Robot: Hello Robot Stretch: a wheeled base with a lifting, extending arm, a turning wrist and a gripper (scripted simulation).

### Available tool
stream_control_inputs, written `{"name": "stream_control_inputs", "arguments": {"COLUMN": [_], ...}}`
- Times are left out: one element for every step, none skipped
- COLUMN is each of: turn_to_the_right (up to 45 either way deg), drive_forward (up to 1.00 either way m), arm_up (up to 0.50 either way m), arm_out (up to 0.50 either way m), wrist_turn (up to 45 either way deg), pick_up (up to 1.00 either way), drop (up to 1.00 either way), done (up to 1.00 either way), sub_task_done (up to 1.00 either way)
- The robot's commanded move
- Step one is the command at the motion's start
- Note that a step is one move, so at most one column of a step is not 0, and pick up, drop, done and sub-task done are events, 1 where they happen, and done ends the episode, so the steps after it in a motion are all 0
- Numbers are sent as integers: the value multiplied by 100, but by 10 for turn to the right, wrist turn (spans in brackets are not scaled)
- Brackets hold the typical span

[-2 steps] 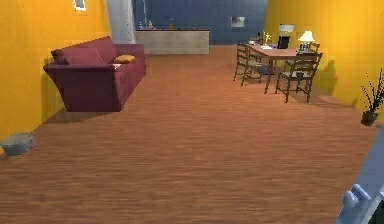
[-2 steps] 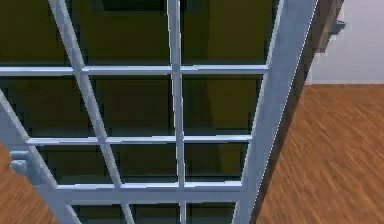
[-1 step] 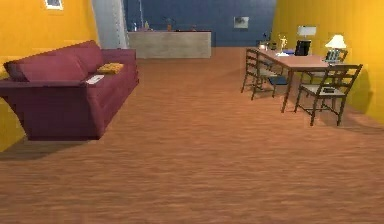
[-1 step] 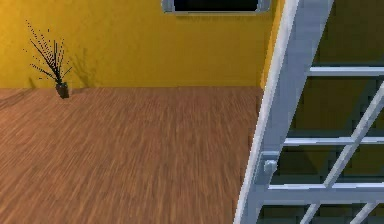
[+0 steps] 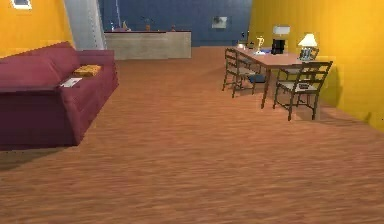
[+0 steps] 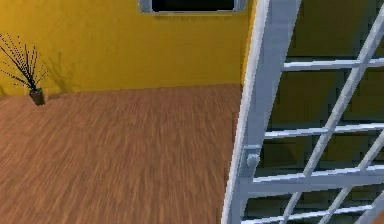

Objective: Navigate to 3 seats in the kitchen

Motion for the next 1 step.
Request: {"name": "stream_control_inputs", "arguments": {"turn_to_the_right": [0], "drive_forward": [100], "arm_up": [0], "arm_out": [0], "wrist_turn": [0], "pick_up": [0], "drop": [0], "done": [0], "sub_task_done": [0]}}
